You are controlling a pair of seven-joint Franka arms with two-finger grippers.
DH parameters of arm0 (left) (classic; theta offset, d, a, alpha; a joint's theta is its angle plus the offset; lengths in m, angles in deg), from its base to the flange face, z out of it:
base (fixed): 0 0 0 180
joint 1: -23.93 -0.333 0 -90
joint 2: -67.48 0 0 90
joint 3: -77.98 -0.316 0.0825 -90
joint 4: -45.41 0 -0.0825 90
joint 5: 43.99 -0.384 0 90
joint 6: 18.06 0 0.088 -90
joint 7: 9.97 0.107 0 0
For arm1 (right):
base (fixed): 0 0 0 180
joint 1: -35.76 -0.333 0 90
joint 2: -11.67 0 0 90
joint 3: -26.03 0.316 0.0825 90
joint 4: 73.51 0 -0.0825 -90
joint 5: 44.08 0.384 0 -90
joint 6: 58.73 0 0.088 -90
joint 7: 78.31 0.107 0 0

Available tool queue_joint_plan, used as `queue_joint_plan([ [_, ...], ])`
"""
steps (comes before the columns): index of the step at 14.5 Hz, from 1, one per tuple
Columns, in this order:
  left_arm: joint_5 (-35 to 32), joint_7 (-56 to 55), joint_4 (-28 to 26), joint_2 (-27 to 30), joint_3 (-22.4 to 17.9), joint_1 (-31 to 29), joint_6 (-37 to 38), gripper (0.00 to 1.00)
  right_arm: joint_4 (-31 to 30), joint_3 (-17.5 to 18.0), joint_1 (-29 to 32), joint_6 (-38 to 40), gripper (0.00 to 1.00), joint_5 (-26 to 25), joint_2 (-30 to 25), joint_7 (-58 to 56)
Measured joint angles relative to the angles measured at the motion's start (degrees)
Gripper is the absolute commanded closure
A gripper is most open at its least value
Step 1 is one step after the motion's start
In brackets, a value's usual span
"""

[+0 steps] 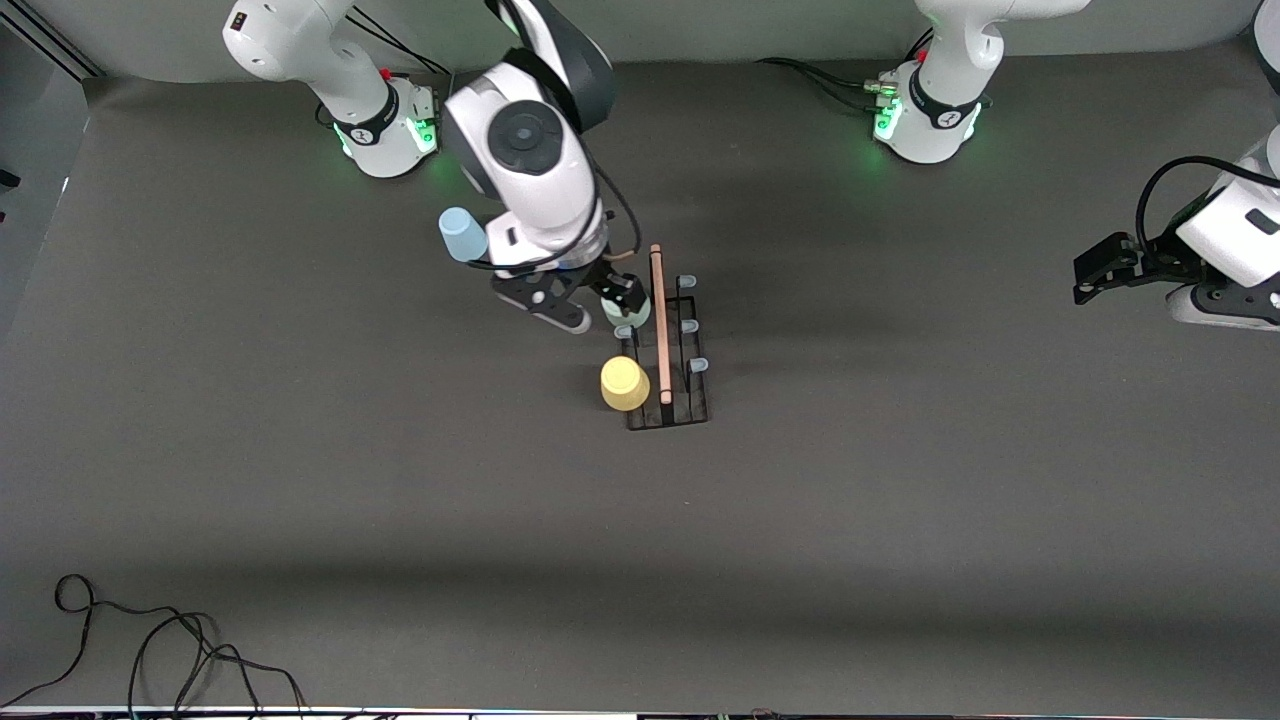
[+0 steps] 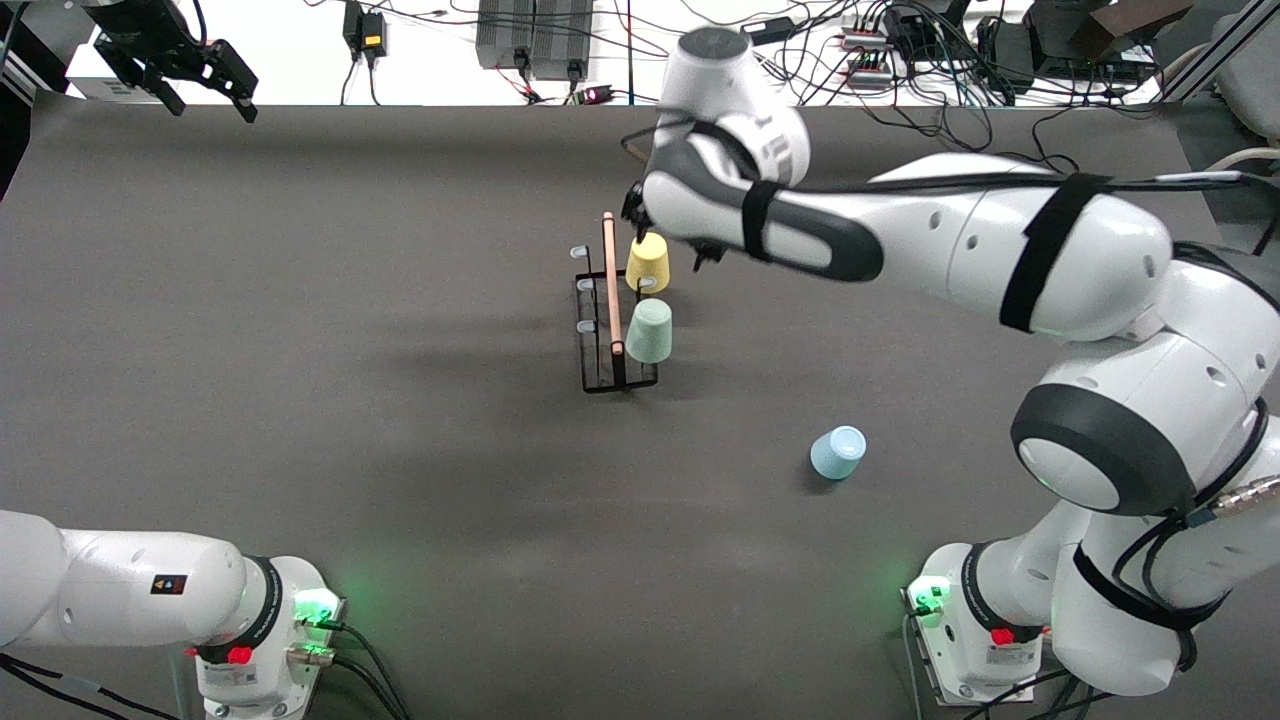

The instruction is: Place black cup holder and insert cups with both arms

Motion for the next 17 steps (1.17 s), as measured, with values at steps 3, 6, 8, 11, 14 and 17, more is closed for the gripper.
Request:
queue_joint_plan([
  [3, 0.0, 0.0, 0.0, 0.0, 0.02, 0.03, 0.0, 0.0, 4.99, -6.79, 0.54, 9.61, 0.01, 0.0, -1.49, -9.19],
  [6, -0.01, 0.0, -0.01, 0.0, 0.01, 0.04, -0.04, 0.0, 6.22, -14.93, 0.89, 16.29, 0.01, 0.0, -4.18, -21.64],
  [8, -0.03, -0.02, -0.02, -0.03, -0.03, 0.04, -0.06, 0.0, 6.3, -21.24, 1.09, 19.65, 0.0, 0.0, -5.39, -30.64],
  [11, -0.04, -0.07, -0.03, -0.07, -0.15, -0.03, -0.07, 0.0, 6.25, -30.85, 1.33, 23.38, 0.0, 0.02, -6.07, -44.3],
  [14, -0.05, -0.09, -0.03, -0.08, -0.26, -0.08, -0.07, 0.0, 6.23, -39.06, 1.5, 24.34, 0.0, 0.02, -6.25, -53.08],
  [17, -0.05, -0.1, -0.03, -0.08, -0.26, -0.08, -0.07, 0.0, 6.97, -42.79, 1.49, 24.28, 0.0, 0.02, -6.72, -56.23],
])
